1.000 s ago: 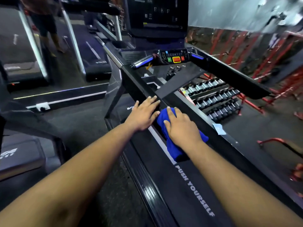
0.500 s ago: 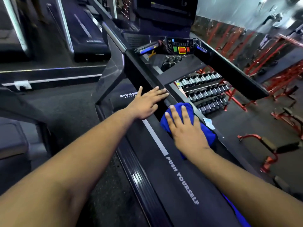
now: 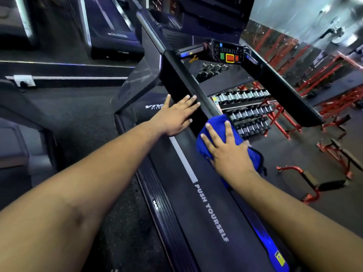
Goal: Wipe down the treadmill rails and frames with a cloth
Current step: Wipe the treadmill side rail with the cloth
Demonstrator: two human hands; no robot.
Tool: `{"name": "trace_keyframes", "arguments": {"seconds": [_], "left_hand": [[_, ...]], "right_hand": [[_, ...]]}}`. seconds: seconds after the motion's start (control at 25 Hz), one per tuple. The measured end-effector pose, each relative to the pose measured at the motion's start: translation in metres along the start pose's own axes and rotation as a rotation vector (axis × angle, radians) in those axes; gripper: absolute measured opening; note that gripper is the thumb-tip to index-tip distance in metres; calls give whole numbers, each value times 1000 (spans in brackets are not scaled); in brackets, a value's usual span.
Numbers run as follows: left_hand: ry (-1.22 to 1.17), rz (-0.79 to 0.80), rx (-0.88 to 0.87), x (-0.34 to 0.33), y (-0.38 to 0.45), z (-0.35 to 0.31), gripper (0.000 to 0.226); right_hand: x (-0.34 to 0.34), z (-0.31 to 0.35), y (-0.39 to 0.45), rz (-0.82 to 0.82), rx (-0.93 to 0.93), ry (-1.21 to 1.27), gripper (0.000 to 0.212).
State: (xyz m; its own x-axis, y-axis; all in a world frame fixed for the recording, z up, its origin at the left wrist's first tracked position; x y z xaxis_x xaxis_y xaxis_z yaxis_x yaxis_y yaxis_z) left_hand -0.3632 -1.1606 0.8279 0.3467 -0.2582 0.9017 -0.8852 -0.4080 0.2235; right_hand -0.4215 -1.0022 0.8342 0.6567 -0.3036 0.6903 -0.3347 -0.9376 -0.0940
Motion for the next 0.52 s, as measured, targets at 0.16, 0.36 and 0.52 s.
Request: {"name": "trace_keyframes", "arguments": {"seconds": [0.16, 0.36, 0.52], "left_hand": [[32, 30, 20, 2, 1, -1, 63], [83, 8, -29, 8, 1, -6, 66], [89, 24, 52, 9, 9, 10, 70]], "right_hand": [[11, 29, 32, 55, 35, -125, 67], [-5, -1, -25, 86, 120, -4, 73], [24, -9, 39, -19, -21, 216, 78]]}}
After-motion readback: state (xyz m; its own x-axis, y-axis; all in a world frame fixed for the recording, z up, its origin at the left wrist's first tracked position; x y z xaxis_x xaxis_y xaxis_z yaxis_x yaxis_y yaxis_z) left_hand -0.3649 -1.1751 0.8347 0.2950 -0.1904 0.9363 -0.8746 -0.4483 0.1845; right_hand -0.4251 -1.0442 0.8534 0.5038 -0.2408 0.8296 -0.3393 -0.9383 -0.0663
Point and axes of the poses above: each hand's wrist, its own y-axis towards the middle knuckle, its own x-axis out of the back of the hand, z = x × y, the point moved 10 cm from there along y, towards the middle knuckle, and after that the axes turned 2 degrees about -y, right-handed, at the moved point
